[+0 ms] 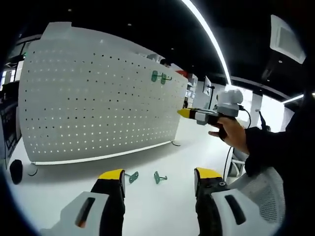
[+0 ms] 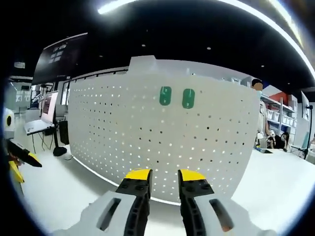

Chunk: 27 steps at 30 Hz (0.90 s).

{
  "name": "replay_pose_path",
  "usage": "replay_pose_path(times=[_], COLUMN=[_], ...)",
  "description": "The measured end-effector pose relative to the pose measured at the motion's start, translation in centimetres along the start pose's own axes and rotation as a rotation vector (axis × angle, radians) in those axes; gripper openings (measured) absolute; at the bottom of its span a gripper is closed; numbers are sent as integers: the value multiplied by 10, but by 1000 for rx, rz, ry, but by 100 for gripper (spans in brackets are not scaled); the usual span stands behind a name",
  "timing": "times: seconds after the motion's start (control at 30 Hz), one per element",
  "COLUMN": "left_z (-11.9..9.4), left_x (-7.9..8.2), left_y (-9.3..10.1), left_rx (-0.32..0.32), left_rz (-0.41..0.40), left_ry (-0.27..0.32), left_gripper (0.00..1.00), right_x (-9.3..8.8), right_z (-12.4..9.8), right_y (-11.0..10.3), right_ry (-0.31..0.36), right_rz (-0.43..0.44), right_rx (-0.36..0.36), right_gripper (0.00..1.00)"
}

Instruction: Insert the hook assembly into the mounting plate slot until the hook locks in place.

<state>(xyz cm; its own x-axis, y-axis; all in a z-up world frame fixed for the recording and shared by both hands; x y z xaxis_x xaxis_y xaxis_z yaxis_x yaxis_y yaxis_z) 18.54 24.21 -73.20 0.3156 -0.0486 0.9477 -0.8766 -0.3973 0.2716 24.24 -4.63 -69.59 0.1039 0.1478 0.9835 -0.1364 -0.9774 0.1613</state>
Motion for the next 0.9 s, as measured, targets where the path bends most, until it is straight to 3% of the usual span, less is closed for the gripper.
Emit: replay_pose_path(times=[0.4,0.63,0.9], left_z=[-3,-2,-3], left_x=[3,3,3], left_y=[0,-1,-2], left_rx=[5,6,17], left_rz=[3,4,5], left_ry=[18,14,12], left_gripper=[58,57,57], right_x=[-26,-38,-39], right_z=[3,7,8], right_y=[-24,-20,-16], right_ry=[-87,-122,-121], right_rz=[-51,-66,-65], right_rx=[93,119,119], right_gripper=[19,19,19])
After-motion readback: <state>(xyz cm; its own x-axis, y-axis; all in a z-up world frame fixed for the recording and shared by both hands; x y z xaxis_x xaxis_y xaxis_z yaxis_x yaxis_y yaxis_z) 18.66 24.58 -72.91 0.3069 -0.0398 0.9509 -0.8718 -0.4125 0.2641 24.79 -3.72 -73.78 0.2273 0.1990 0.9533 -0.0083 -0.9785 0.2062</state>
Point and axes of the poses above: the point that each gripper's makers call its tool centre point, and the gripper's own axes: z roughly forward along the fingers, y roughly to its right, x roughly out of its top, the point moved 8 cm from there along -z, roughly backward along the fingers, and after that the axes turned 15 degrees about -x, right-handed, at the moved point
